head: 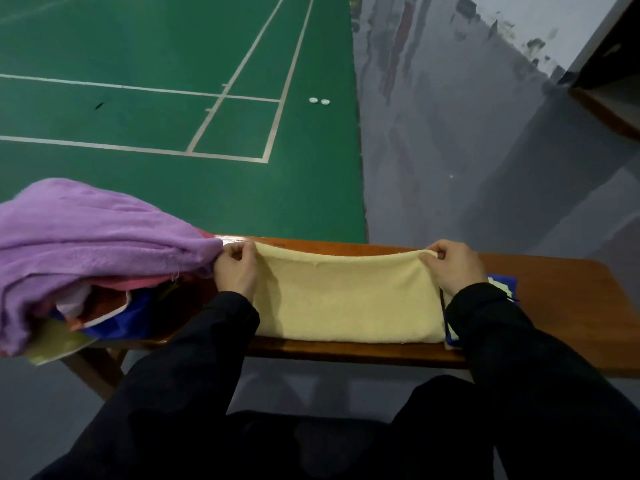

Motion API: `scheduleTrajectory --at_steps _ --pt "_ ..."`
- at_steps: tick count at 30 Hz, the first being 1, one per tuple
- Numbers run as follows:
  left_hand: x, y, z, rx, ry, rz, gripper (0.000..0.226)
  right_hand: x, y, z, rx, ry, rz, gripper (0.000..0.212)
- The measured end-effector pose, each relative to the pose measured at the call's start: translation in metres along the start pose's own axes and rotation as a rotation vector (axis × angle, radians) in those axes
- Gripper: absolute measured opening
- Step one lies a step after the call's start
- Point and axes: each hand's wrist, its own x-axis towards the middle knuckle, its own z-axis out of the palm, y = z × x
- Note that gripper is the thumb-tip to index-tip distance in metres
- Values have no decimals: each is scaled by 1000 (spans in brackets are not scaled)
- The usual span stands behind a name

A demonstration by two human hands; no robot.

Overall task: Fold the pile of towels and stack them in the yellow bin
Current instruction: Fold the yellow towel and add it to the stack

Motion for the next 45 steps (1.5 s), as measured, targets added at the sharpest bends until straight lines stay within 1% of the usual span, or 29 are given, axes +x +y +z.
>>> scheduleTrajectory --at_steps 5,8,11,13,14,15,16,17,18,19,20,21,22,23,25,27,29,36,40,43,45 --pt "19 -6 9 159 -43 0 18 13 1 17 -141 8 32 19" --pt "23 -12 14 180 -49 -5 19 17 0 28 -287 47 9 22" --pt "22 -13 17 208 -71 -3 21 19 0 39 -447 45 -39 24" --pt "19 -11 18 265 -113 43 29 16 -3 43 -467 84 -73 36" --pt "16 -12 17 332 -113 139 35 13 -6 43 -446 140 -99 42" --pt "11 -14 16 426 -108 307 39 8 -10 44 -411 213 -146 46" --pt "2 -16 17 523 -123 527 40 2 -17 46 -366 267 -218 48" --pt "-9 -20 22 607 -179 737 41 -7 -26 49 -317 274 -302 49" --pt "-20 -24 29 687 -283 888 42 -17 -36 55 -267 229 -387 50" --pt "-31 -28 38 784 -398 970 44 -28 -45 64 -234 153 -460 51" --pt "-40 -34 46 896 -502 990 47 -38 -51 76 -231 66 -506 53" --pt "-48 -39 53 1018 -577 966 53 -47 -53 89 -257 -17 -525 56" --pt "-52 -44 58 1131 -618 928 60 -53 -51 102 -297 -86 -520 60" --pt "-54 -50 60 1226 -638 890 66 -56 -46 112 -338 -138 -491 63" --pt "-53 -60 58 1313 -649 848 73 -60 -33 123 -387 -180 -416 65" --pt "-55 -62 53 1329 -649 840 75 -63 -27 125 -405 -186 -394 66" --pt "-59 -63 46 1357 -650 823 76 -70 -27 126 -436 -206 -416 66" --pt "-74 -75 0 1383 -555 740 78 -94 -47 138 -452 -240 -507 67" --pt "-64 -71 -4 1372 -608 703 82 -92 -47 133 -448 -272 -519 68" --pt "-34 -63 -10 1398 -548 584 86 -89 -37 127 -459 -264 -463 73" --pt "-19 -63 -21 1406 -511 540 87 -89 -27 122 -470 -249 -415 77"
